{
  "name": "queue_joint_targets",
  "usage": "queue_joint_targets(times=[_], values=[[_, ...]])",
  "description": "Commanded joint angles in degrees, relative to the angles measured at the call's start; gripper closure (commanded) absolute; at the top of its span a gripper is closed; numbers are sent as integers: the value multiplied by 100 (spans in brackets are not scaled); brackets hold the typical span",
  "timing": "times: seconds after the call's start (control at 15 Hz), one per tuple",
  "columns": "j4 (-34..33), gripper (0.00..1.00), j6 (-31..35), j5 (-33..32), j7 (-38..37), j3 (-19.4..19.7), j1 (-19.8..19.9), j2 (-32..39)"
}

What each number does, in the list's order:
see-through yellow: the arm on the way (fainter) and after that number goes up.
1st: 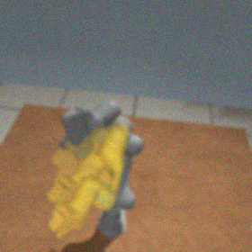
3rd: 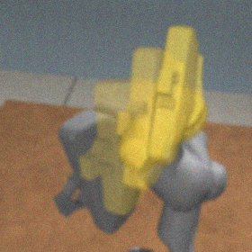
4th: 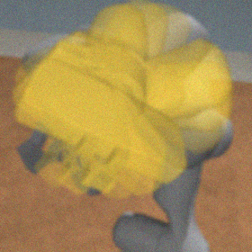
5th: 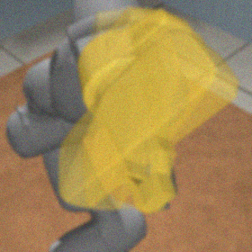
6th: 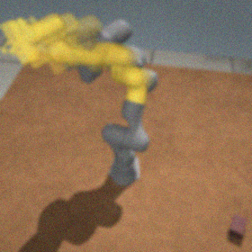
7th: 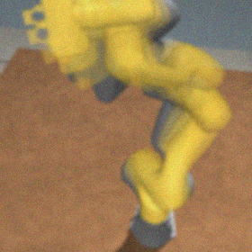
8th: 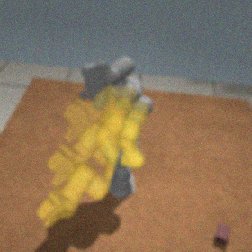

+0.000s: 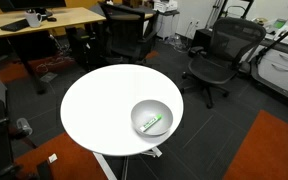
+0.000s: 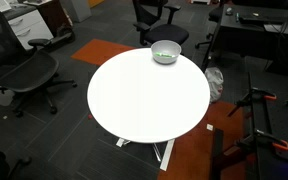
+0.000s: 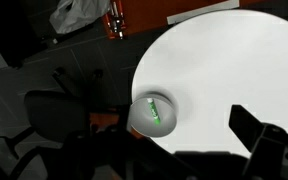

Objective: Remove the marker from the bowl

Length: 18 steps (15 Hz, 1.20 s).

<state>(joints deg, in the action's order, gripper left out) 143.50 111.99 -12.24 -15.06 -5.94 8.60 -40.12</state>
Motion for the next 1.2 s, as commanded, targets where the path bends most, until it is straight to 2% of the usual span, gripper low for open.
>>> queue_joint_targets(times=[0.0, 0.4, 0.6, 0.87, 1.13], values=[[-18, 0, -29, -47, -40, 64, -83, 10], [-107, 0, -35, -48, 31, 93, -89, 148], [-436, 0, 289, -282, 218, 224, 9, 755], [-1088, 0, 900, -378, 800, 664, -6, 1871], [-1832, 0, 1020, -274, 1257, 1005, -19, 3043]])
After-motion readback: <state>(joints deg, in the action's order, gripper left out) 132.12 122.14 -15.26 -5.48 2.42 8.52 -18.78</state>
